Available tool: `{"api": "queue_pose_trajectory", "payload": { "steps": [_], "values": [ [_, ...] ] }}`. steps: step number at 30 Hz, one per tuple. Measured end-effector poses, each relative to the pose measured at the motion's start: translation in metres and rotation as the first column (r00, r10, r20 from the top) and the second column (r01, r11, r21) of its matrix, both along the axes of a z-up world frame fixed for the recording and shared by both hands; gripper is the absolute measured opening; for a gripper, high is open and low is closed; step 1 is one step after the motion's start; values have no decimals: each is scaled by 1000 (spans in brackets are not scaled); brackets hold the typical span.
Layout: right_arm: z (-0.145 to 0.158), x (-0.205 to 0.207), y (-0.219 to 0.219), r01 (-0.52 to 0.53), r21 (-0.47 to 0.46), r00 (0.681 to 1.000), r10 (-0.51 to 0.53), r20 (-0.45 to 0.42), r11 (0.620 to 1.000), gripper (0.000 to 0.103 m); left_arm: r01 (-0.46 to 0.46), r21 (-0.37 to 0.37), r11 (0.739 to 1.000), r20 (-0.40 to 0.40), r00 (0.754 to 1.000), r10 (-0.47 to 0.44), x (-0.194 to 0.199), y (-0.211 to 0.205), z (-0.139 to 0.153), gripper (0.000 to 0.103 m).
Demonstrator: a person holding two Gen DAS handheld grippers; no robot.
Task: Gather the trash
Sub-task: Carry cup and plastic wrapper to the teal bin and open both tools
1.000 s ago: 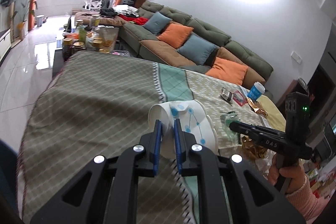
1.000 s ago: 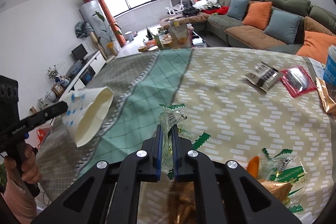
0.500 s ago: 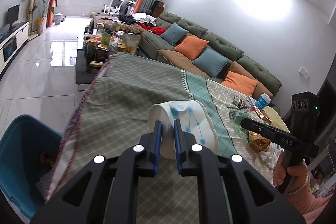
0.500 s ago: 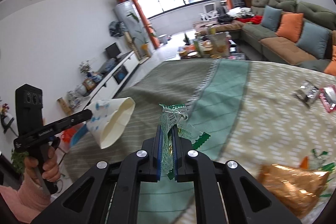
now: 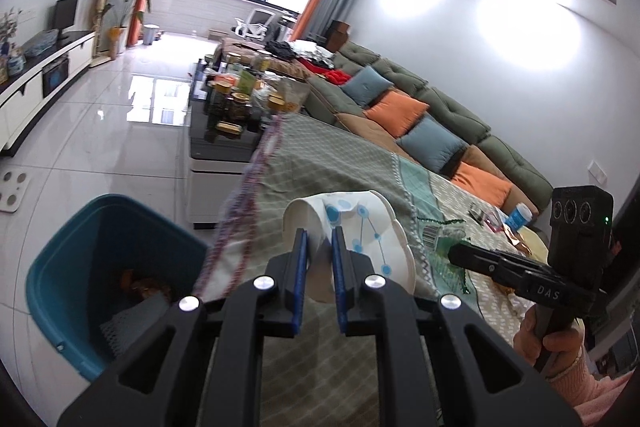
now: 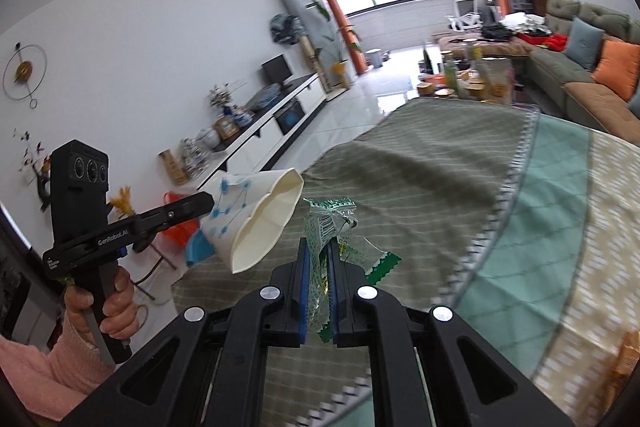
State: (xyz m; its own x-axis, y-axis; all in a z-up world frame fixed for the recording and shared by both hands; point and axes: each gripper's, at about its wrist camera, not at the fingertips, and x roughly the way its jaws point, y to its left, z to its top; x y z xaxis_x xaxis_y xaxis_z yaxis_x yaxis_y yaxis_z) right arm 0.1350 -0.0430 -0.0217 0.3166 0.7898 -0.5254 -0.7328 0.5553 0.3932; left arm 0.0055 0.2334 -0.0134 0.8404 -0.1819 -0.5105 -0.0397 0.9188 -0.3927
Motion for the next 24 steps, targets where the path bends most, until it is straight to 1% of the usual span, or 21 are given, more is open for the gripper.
{"api": "queue_pose_trajectory", "payload": {
  "steps": [7,13,24],
  "values": [
    [5,-7,37,-87,-2,996,87,12,996,8,-86,-1,996,6,996,86,-22,29,3,13],
    [7,-13,68,-157,-9,987,157,19,988,8,-157,-3,988,-3,988,157,-38,51,1,13],
    [5,-22,115,-242,-8,970,242,-4,970,8,-240,7,971,-36,970,240,-52,81,-11,13]
  ]
}}
